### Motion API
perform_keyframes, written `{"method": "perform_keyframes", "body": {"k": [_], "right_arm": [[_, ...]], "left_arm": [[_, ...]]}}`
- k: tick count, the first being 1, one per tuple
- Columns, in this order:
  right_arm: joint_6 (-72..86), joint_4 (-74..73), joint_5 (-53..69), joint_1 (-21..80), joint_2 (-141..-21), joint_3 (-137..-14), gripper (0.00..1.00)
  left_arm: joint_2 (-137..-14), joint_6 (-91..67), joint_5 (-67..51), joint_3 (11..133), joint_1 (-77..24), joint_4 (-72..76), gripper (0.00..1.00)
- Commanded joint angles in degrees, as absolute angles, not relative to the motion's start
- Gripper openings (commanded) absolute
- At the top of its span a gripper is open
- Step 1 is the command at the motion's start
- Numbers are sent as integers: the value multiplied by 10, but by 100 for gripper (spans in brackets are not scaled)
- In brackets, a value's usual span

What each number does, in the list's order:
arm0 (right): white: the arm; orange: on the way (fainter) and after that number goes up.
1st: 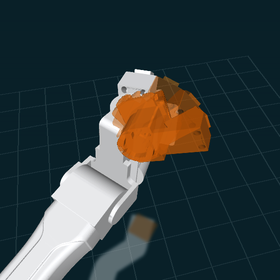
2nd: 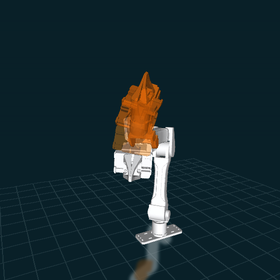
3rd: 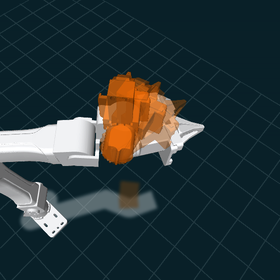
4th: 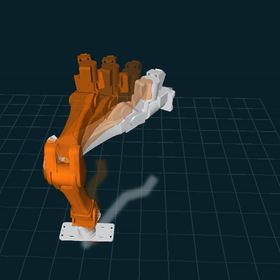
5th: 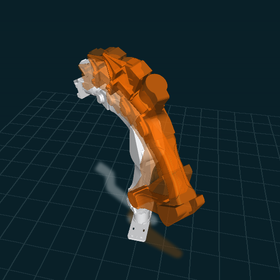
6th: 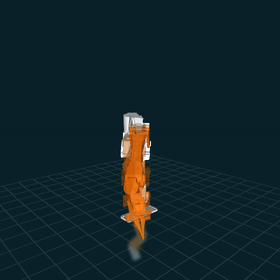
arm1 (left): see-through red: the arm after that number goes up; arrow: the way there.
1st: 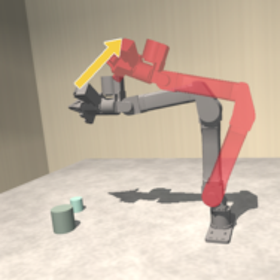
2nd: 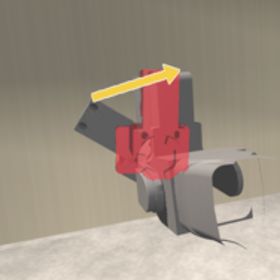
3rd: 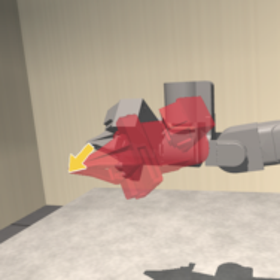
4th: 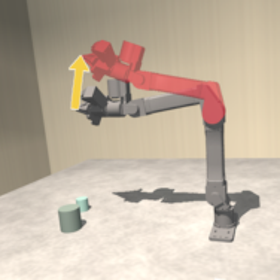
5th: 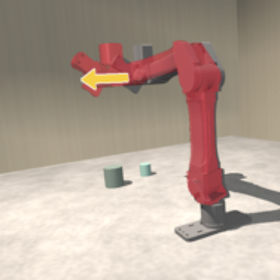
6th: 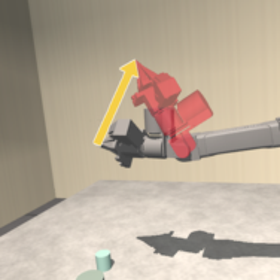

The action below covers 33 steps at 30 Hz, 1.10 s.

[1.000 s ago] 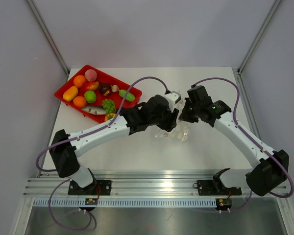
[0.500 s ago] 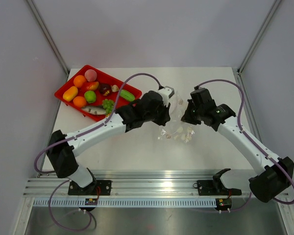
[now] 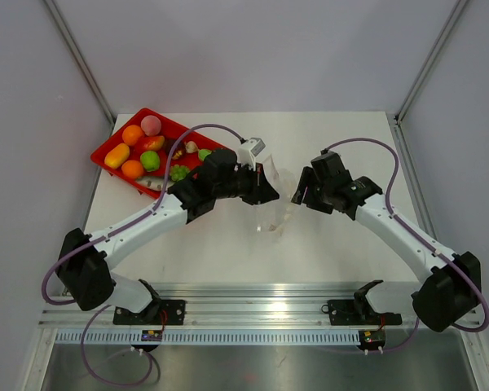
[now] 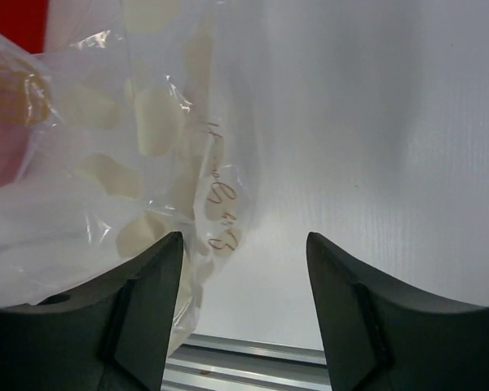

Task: Place the food in the zip-top bag and seal the zipper
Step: Open the zipper of the food storage bag.

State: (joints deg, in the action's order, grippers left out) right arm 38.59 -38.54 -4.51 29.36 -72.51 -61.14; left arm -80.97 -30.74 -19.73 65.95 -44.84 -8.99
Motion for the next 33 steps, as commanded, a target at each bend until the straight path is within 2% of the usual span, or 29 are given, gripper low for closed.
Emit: {"method": "perform_keyframes", "body": {"k": [1, 5, 11, 14, 16, 26, 30, 31, 33], "right_arm": [[374, -426, -118, 287, -725, -615, 70], [365, -454, -135, 280, -699, -641, 68], [366, -463, -78, 281, -681, -722, 68], [369, -464, -48, 290, -701, -763, 77], [369, -468, -47, 306, -724, -789, 79], [378, -461, -39, 363, -808, -833, 78], [367, -469, -27, 369, -830, -835, 69], [365, -474, -27, 372, -838, -837, 56], [364, -482, -35, 374, -842, -834, 39]], "left_arm": [[-783, -334, -243, 651, -438, -15, 0], [-783, -338, -251, 641, -432, -4, 0], [-795, -339, -265, 634, -432, 13, 0], [-800, -339, -271, 635, -432, 16, 0], [-802, -337, -273, 635, -432, 14, 0], [-802, -322, -279, 637, -432, 4, 0], [-806, -318, -279, 638, -432, 4, 0], [-807, -317, -278, 638, -432, 4, 0], [-808, -316, -279, 639, -432, 3, 0]]}}
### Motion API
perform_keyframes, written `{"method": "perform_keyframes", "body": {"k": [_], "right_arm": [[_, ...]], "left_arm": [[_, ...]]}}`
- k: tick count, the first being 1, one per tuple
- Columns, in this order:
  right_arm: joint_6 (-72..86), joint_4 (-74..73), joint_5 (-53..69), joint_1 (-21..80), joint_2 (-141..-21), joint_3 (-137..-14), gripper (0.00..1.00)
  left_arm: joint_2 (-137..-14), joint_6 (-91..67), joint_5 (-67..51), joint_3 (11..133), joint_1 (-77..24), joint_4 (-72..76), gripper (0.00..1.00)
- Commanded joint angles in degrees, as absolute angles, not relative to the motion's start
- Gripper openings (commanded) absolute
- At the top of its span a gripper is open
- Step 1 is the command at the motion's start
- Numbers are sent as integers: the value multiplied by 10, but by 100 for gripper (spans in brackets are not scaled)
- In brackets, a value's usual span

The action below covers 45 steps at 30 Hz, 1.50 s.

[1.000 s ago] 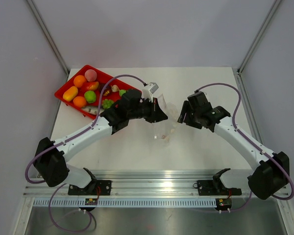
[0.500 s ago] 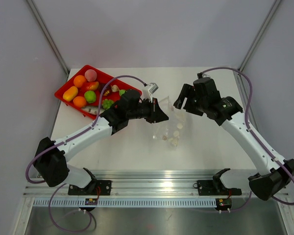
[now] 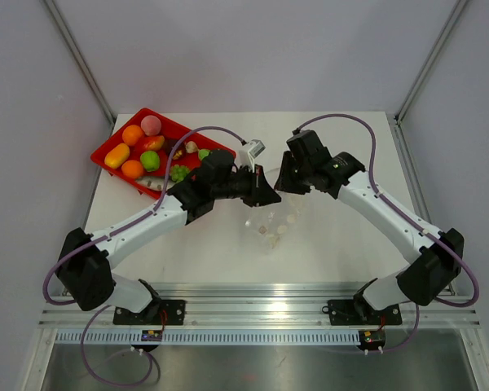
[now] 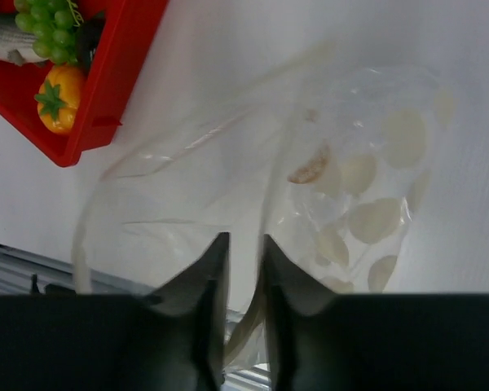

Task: Place the food in the zip-top bag and seal the zipper
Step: Open the zipper of the food storage bag, then pick up the fake fruit from the bin.

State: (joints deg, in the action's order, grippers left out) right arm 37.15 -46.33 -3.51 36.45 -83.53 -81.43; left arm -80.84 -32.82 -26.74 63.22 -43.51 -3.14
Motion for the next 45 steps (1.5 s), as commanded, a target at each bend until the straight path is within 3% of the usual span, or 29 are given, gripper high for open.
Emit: {"method": "perform_keyframes", "body": {"k": [1, 4, 6, 7, 10, 11, 14, 17, 26, 30, 33, 34, 37, 39, 41, 45], "right_arm": [[363, -483, -40, 374, -837, -830, 21], [361, -488, -79, 374, -817, -819, 4], [354, -497, -113, 374, -810, -818, 0], [353, -500, -123, 373, -807, -817, 0], [345, -505, -145, 373, -801, -812, 0], [344, -505, -148, 373, -801, -810, 0], [342, -506, -154, 374, -800, -804, 0], [343, -497, -155, 373, -791, -794, 0], [355, -502, -171, 373, -780, -793, 0], [362, -496, -168, 374, -782, -795, 0], [366, -496, -169, 373, -797, -809, 0], [366, -494, -169, 374, -801, -811, 0], [368, -487, -171, 374, -810, -814, 0], [368, -489, -175, 374, -815, -816, 0], [369, -492, -184, 374, -815, -817, 0], [367, -493, -194, 374, -811, -814, 0]], "left_arm": [[-808, -314, -277, 639, -432, 2, 0], [-802, -302, -272, 641, -432, -24, 4], [-798, -294, -274, 656, -432, -49, 19], [-790, -286, -281, 663, -432, -78, 34], [-765, -273, -294, 675, -432, -116, 62], [-757, -272, -295, 678, -432, -126, 64], [-730, -267, -280, 689, -432, -161, 58], [-714, -277, -259, 696, -423, -182, 41], [-679, -322, -228, 671, -409, -149, 33], [-683, -370, -340, 650, -410, -60, 36], [-700, -394, -379, 651, -414, -13, 47], [-708, -396, -383, 654, -416, -9, 58], [-717, -400, -396, 669, -427, -3, 64], [-716, -403, -407, 678, -430, 12, 60], [-703, -389, -384, 682, -428, 8, 49], [-688, -351, -320, 698, -411, -87, 44]]}}
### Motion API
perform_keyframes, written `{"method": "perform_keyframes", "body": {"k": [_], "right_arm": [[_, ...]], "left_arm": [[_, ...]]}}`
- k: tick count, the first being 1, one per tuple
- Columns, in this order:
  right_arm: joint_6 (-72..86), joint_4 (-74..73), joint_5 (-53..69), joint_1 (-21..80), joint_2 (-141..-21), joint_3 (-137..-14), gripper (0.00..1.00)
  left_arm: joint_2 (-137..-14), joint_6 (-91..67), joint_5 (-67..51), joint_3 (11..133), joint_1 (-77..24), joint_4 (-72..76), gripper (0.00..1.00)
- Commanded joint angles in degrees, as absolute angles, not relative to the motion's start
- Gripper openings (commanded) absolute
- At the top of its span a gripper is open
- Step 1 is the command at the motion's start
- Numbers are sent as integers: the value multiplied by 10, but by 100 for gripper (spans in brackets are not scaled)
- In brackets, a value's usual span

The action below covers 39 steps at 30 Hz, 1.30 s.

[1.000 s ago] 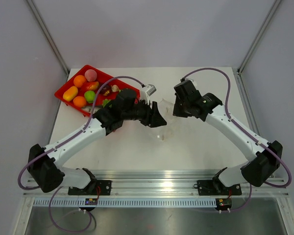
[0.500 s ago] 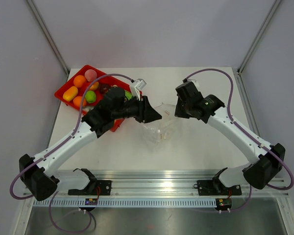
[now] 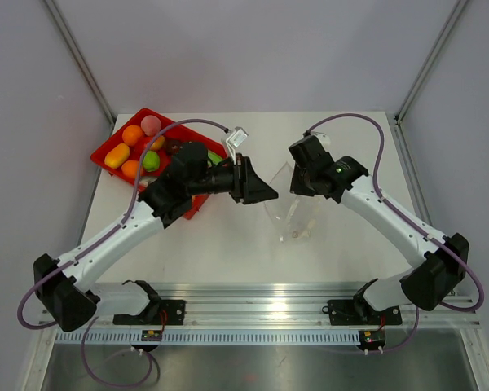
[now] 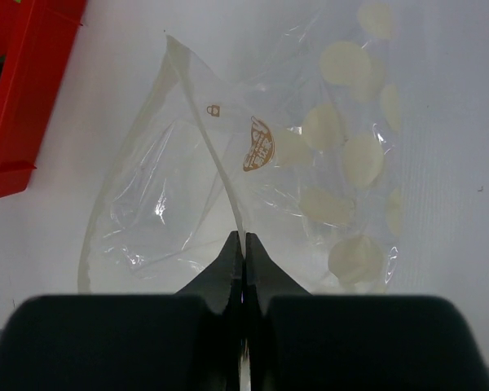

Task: Place the food in the zip-top bag and seal the zipper
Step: Pick up the fake fruit from the bin.

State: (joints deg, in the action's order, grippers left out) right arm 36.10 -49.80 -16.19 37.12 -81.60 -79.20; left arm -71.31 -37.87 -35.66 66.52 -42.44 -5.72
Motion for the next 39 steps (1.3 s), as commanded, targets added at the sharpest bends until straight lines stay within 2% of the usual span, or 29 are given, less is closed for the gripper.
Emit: {"method": "perform_keyframes", "body": {"k": [1, 7, 11, 14, 16, 17, 19, 22, 27, 32, 36, 39], "right_arm": [[366, -496, -197, 373, -810, -814, 0], [365, -498, -201, 374, -806, -814, 0], [362, -501, -202, 374, -802, -817, 0], [361, -502, -201, 373, -797, -821, 0], [359, -503, -201, 373, -795, -823, 0], [358, -502, -200, 374, -795, -823, 0], [356, -504, -197, 374, -795, -824, 0], [355, -504, -194, 374, -794, -824, 0], [354, -502, -190, 374, -795, -824, 0], [351, -502, -186, 374, -803, -825, 0], [350, -498, -182, 373, -808, -825, 0], [346, -496, -179, 374, -813, -825, 0]], "left_arm": [[-686, -348, -312, 694, -404, -95, 44], [-682, -349, -234, 694, -290, -206, 53], [-724, -292, -57, 759, -216, -348, 57], [-774, -289, -3, 788, -163, -433, 61], [-801, -293, 21, 783, -134, -435, 63], [-813, -296, 43, 780, -114, -433, 70], [-850, -296, 50, 780, -97, -432, 75], [-890, -297, 56, 793, -73, -430, 76], [-994, -293, 54, 842, -54, -431, 84], [-1062, -293, 42, 900, -48, -424, 83], [-1109, -294, 47, 925, -47, -416, 77], [-1134, -291, 41, 946, -47, -416, 75]]}}
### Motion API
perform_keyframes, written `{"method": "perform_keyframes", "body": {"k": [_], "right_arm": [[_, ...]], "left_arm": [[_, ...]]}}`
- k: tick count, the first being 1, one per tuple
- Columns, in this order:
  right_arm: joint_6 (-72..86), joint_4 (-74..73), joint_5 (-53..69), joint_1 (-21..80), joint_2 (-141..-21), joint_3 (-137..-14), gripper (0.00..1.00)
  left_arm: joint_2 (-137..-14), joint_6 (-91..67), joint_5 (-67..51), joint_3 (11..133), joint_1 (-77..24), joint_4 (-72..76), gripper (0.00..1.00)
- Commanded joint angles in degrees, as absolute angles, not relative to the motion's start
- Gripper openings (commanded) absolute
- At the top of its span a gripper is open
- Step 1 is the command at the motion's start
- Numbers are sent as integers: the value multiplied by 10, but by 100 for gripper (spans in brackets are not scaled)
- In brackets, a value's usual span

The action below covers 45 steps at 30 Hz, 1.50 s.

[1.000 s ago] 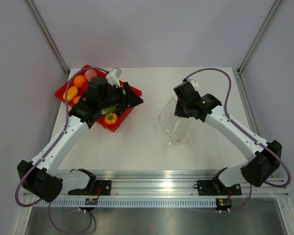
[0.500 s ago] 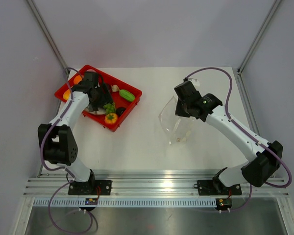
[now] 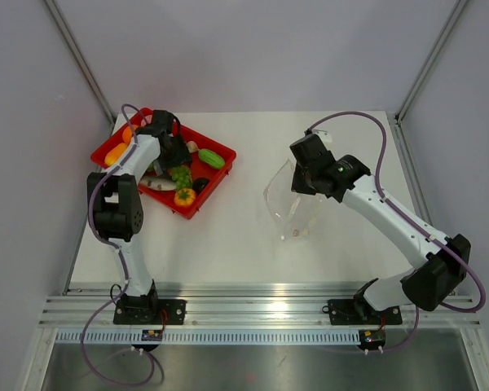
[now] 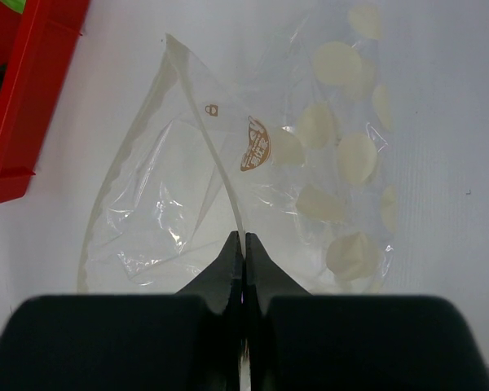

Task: Place the food in the zip-top bag and seal the zipper
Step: Pick up the fake fruit from the bin, then place the fake fruit in the zipper food storage bag.

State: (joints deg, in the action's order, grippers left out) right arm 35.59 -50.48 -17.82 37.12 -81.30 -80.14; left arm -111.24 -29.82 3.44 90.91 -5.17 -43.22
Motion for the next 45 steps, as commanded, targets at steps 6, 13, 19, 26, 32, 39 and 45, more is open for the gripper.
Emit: {"method": "perform_keyframes", "body": {"k": [6, 13, 19, 26, 32, 39, 45], "right_arm": [[341, -493, -174, 374, -822, -824, 0], [339, -490, -174, 373, -822, -819, 0], [342, -483, -167, 374, -830, -820, 0], [347, -449, -127, 374, -866, -836, 0], [355, -413, -82, 374, -924, -880, 0], [361, -405, -40, 374, -983, -948, 0], [366, -404, -29, 374, -996, -971, 0]], "left_arm": [[-1175, -292, 55, 955, -47, -410, 79], [-1208, -295, 32, 956, -47, -388, 65], [-1145, -281, 10, 951, -48, -389, 15], [-949, -254, -48, 886, -50, -372, 4], [-827, -225, -117, 874, -53, -391, 0], [-739, -257, -231, 811, -85, -363, 0], [-719, -346, -300, 760, -183, -277, 0]]}}
